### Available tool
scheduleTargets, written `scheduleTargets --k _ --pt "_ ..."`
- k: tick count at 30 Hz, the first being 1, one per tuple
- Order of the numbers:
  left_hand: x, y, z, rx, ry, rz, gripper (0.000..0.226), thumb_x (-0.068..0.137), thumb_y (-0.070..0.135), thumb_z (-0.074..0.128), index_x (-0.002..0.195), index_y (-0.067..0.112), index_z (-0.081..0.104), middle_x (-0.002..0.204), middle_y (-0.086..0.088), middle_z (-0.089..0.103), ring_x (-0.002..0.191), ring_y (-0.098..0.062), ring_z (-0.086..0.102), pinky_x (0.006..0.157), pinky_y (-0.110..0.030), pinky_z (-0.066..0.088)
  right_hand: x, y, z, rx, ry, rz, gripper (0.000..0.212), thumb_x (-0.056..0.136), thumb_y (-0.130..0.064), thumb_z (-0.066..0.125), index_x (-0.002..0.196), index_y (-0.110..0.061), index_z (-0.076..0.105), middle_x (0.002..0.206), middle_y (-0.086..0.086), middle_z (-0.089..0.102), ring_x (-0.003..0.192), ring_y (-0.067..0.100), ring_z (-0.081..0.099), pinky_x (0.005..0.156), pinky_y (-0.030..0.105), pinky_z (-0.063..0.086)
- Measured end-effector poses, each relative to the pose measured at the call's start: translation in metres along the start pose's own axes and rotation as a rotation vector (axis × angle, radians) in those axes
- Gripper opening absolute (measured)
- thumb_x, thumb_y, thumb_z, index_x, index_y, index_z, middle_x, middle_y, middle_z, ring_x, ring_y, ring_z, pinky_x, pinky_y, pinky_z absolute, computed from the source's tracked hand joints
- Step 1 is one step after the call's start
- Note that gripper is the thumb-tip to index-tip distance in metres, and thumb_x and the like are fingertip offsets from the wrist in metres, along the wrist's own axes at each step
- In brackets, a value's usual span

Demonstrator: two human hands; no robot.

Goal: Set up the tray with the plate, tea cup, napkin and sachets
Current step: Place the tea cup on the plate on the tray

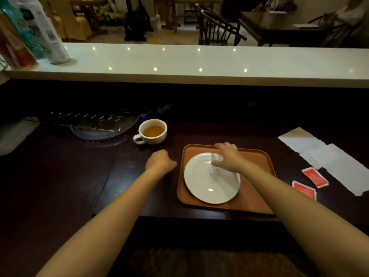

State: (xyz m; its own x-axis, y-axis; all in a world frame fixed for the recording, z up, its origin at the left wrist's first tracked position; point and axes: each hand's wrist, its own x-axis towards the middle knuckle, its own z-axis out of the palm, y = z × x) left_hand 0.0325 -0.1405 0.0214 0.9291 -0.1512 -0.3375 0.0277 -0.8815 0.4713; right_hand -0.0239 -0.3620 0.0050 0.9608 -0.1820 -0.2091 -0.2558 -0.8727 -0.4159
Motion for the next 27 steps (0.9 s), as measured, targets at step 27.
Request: scheduleTargets --k 27 --pt "0.132 -0.103 -0.035 -0.651 0.069 0.351 0.083 0.061 0.008 0.083 0.131 0.022 0.040 0.118 0.008 0.055 0.103 0.008 0.050 0.075 0.004 0.039 0.131 -0.121 0.087 0.758 0.006 -0.218 0.083 0.067 -0.025 0.080 0.135 -0.023 0.032 0.141 0.003 0.040 0.128 0.016 0.039 0.104 0.031 0.036"
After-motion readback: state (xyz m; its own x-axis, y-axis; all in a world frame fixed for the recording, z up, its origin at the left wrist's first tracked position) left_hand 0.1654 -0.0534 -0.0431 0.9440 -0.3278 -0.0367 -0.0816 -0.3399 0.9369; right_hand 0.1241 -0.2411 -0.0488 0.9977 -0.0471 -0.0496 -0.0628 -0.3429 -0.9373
